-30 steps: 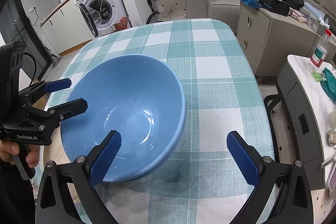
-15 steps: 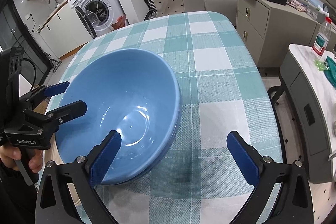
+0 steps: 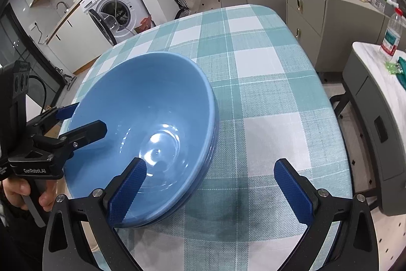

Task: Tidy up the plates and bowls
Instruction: 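Close the left gripper on the nested bowls rim while the right gripper closes too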

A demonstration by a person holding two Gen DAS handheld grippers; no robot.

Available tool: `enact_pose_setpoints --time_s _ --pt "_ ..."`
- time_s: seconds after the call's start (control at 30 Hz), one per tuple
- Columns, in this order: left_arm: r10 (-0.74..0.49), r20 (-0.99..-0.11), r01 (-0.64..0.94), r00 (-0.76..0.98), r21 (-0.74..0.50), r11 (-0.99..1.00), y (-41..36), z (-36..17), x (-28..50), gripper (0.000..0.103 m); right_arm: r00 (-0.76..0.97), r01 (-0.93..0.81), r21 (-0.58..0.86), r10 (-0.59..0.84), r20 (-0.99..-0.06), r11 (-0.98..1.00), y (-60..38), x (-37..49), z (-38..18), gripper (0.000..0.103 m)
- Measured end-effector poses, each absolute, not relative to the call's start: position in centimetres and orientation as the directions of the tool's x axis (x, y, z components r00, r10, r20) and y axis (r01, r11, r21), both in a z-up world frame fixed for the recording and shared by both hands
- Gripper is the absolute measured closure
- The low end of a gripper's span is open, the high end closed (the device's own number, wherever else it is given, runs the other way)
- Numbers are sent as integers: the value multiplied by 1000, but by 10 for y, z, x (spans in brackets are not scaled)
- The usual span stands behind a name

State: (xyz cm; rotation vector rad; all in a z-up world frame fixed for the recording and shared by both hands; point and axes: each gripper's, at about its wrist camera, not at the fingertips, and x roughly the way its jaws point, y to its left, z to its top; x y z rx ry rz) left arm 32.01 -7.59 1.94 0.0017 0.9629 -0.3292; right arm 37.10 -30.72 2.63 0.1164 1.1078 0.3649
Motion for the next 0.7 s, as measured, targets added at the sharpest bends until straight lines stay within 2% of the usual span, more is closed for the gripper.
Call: enact_pose_setpoints --time_s 0.4,0.5,0.57,0.7 --pt "-294 -801 279 521 -166 946 -75 18 321 2 384 -233 314 384 -840 920 -306 371 23 3" --pt "-293 -799 275 525 -167 947 -74 18 321 3 381 -236 314 385 -841 919 -306 371 22 9" --pt "-300 -798 280 522 -171 945 -74 18 320 8 378 -237 315 386 -842 919 -306 371 21 14" --pt "-310 -796 291 520 -177 940 -76 19 319 9 377 -238 314 385 -842 919 -306 370 20 17"
